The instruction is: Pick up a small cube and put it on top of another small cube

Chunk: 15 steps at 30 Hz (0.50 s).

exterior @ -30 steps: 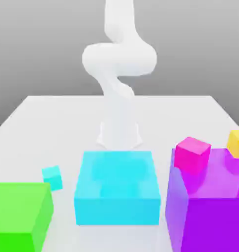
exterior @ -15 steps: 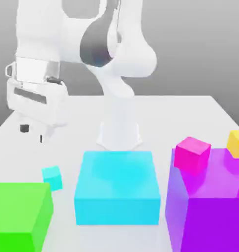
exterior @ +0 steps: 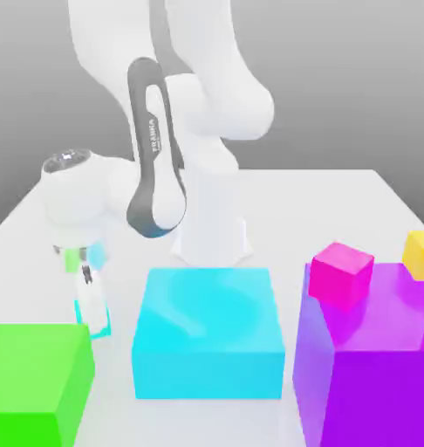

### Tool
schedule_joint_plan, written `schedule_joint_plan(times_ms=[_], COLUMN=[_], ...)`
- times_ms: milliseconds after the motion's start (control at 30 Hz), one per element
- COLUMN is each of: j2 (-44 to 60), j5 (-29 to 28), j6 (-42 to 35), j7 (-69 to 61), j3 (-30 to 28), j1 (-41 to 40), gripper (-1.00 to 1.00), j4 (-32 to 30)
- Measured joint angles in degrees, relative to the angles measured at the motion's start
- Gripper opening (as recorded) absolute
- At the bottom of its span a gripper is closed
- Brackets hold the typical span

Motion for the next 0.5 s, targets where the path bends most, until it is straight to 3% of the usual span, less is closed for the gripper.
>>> schedule_joint_plan(times_ms=[133, 367, 500], j2=[-1.4, -15.0, -18.4], j5=[-0.8, -7.7, -7.3], j6=[-1.2, -12.7, -22.1], j7=[0.6, 5.5, 3.8], j3=[-0.5, -3.2, 0.5], j1=[0.3, 1.4, 7.3], gripper=[-1.00, -1.00, -1.00], j4=[-0.3, -2.3, 3.8])
